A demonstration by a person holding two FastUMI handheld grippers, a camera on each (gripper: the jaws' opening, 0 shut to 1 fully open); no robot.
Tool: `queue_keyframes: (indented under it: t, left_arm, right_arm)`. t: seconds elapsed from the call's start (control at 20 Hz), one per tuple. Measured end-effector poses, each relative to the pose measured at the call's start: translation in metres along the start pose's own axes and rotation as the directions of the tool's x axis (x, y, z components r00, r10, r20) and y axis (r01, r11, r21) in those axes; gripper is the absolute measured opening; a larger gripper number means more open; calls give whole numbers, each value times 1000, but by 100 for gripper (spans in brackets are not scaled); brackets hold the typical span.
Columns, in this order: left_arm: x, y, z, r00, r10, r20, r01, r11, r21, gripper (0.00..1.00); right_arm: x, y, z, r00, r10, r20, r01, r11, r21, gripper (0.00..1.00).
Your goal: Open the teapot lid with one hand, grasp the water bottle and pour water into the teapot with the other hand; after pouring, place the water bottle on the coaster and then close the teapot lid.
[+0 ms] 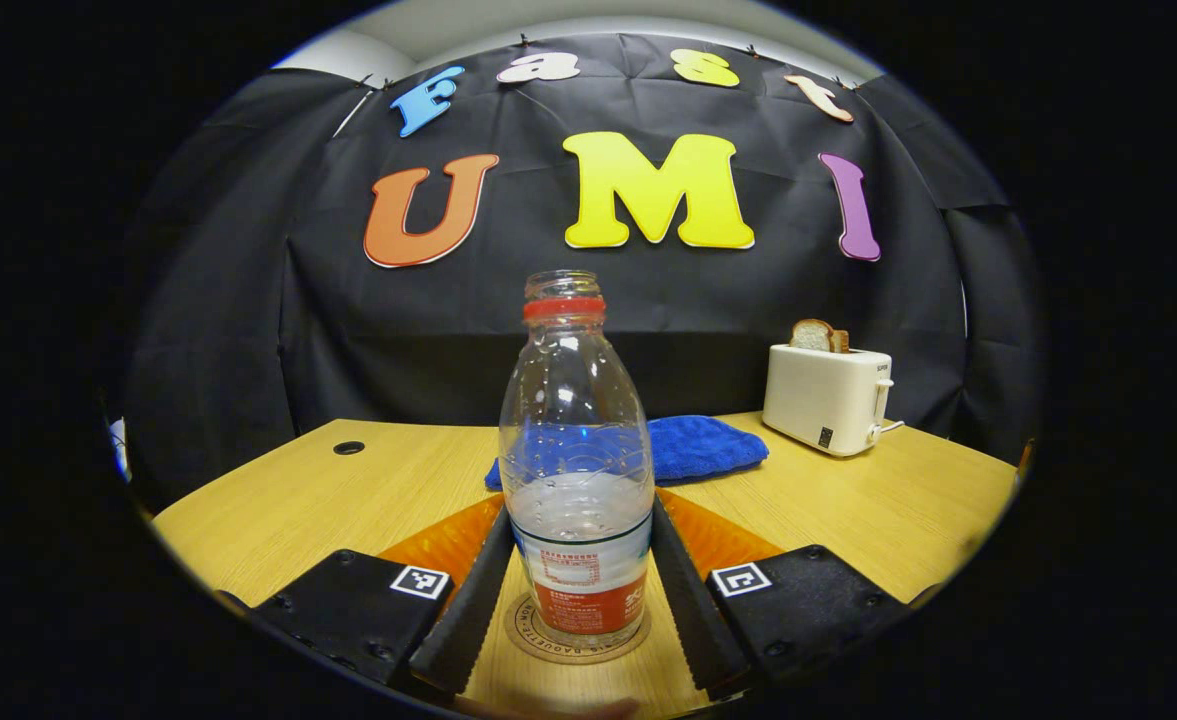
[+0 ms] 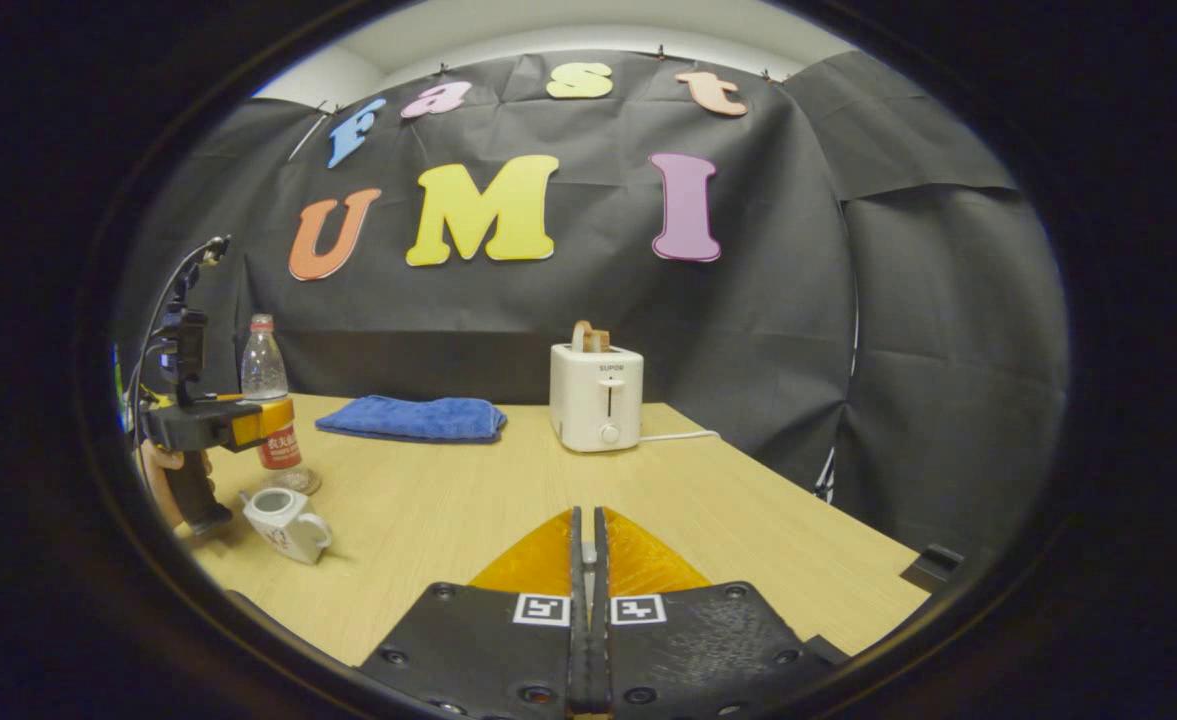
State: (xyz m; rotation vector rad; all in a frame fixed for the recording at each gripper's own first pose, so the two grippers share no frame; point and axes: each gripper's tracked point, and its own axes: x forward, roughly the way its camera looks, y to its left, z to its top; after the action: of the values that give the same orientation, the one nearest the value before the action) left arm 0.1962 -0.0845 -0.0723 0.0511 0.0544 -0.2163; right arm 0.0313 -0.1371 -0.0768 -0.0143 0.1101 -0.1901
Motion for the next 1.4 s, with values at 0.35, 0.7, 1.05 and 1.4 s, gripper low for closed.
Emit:
queue_keyframes:
  t: [0.35,0.7,1.05,1.4]
  left_arm:
    - [-3,4,0,1000,16,1,-16,1000,25,84]
    - [-10,1,2,1000,-8,12,8,1000,-8,87]
    - [-37,2,2,998,-51,41,51,999,6,88]
    - [-73,19,-1,997,-40,71,40,999,-3,88]
  right_arm:
    - [-2,7,0,1000,6,5,-6,1000,-19,0]
    - [-8,15,5,1000,17,22,-16,999,-35,0]
    - [-22,44,12,996,73,44,-72,997,-26,0]
    - [-32,100,6,981,189,49,-185,980,-73,0]
